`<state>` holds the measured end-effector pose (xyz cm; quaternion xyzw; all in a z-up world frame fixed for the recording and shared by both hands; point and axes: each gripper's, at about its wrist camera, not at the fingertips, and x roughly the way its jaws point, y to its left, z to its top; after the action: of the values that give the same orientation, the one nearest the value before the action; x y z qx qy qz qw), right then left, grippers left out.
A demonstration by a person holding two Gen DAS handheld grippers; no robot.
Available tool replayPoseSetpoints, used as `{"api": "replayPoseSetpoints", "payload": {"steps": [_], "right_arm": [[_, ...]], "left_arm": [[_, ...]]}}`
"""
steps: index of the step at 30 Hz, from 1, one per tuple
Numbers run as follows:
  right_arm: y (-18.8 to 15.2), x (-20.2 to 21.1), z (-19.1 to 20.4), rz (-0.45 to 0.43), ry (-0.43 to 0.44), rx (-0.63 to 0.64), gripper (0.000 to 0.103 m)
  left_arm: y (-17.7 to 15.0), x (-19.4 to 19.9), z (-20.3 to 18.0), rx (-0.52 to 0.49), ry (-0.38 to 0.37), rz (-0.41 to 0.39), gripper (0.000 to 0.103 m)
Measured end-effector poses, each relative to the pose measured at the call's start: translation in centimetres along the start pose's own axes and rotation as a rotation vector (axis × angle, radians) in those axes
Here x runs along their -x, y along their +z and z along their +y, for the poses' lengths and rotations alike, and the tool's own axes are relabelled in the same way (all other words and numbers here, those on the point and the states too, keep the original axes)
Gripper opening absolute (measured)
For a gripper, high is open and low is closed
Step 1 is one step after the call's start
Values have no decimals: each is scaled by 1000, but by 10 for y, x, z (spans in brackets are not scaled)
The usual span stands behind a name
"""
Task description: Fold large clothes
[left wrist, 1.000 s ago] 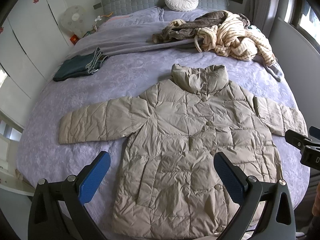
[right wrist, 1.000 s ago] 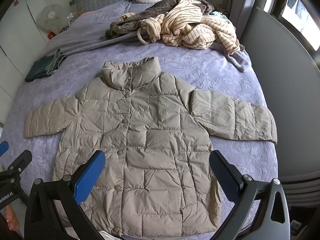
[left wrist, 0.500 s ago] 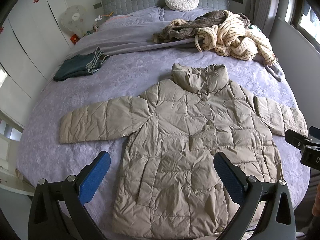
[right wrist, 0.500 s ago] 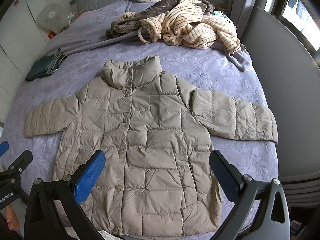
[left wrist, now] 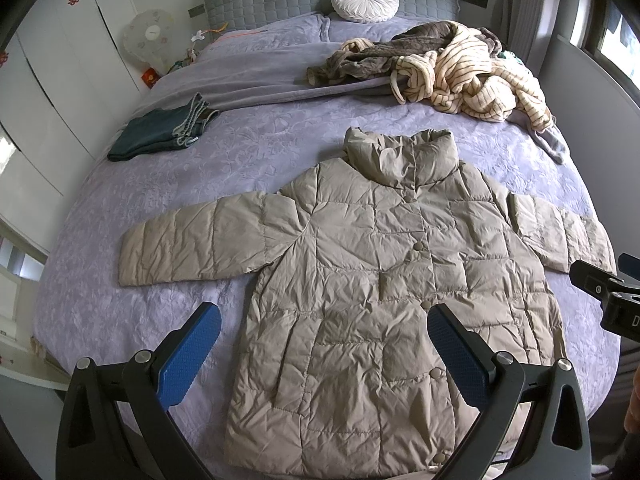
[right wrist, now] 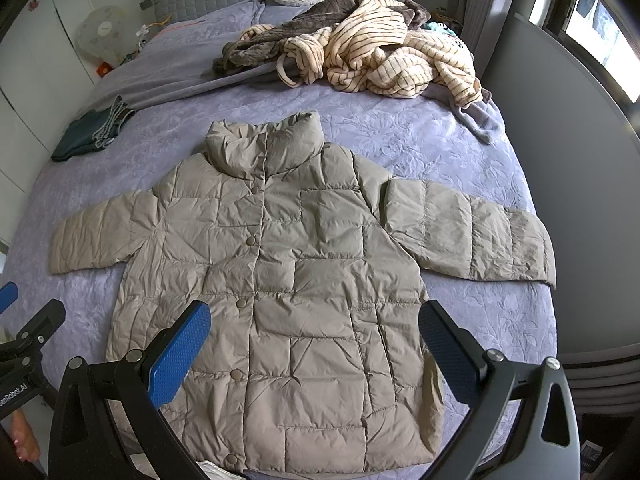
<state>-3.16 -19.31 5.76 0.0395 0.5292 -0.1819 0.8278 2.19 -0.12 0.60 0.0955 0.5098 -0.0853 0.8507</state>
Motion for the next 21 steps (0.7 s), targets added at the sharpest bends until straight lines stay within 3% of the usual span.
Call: {"api": "replayPoseSetpoints", "payload": {"steps": [21], "right_arm": [[-1, 1, 1, 2, 1, 1, 103]], "left_arm": [[0, 1, 0, -1, 0, 1, 103]]}}
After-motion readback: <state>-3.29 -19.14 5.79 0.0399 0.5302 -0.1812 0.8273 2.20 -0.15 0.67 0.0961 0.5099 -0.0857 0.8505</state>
